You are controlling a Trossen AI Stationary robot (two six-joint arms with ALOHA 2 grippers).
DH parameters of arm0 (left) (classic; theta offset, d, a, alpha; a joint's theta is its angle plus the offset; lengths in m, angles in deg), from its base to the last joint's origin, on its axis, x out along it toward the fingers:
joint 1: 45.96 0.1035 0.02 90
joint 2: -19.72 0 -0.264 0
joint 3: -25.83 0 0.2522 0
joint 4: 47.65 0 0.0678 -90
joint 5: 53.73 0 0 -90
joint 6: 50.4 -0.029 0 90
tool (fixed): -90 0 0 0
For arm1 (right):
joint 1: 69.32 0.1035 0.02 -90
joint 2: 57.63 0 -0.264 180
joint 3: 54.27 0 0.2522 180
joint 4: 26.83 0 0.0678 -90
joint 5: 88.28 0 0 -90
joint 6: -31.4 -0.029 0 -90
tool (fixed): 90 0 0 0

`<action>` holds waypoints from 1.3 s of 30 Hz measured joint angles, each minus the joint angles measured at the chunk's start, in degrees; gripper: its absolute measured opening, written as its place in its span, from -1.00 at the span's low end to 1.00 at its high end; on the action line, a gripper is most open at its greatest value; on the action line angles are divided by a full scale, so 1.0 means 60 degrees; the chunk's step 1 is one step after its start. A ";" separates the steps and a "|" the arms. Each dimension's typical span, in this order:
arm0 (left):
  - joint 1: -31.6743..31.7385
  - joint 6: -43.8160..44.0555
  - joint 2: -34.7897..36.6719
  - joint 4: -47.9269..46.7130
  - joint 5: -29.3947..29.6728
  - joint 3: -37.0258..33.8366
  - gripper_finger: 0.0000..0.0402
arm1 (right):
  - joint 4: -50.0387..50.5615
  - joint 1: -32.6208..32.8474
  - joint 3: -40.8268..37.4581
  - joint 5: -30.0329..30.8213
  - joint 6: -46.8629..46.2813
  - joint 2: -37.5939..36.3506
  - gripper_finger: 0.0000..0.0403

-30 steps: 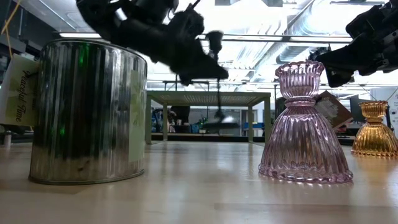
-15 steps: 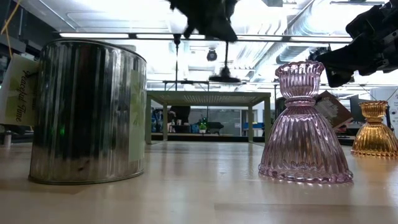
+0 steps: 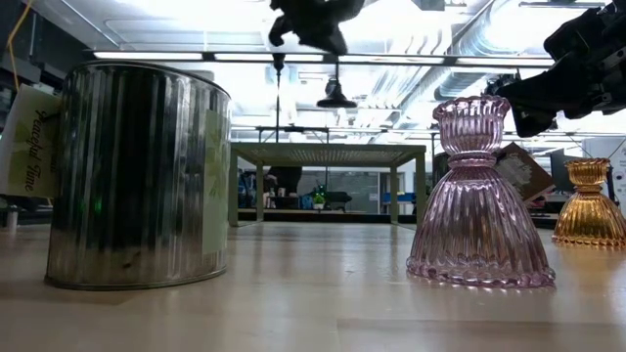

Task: Pick & Place candle stick holders
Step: Put the left black candle holder on the shelf

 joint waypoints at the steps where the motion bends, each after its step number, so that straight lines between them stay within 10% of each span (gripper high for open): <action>1: 0.0186 0.0079 0.0000 0.0005 -0.0011 0.0000 -0.96 | 0.0000 0.0000 0.0000 0.0000 0.0000 0.0000 -0.98; 16: 0.2484 0.1091 -0.0639 0.0629 -0.1736 -0.0029 -0.96 | -0.0001 0.0000 0.0000 -0.0001 -0.0003 0.0000 -0.98; 39: 0.2495 0.1775 -0.2000 0.0964 0.0402 0.0984 -0.97 | 0.0000 0.0000 0.0000 -0.0001 0.0000 0.0000 -0.98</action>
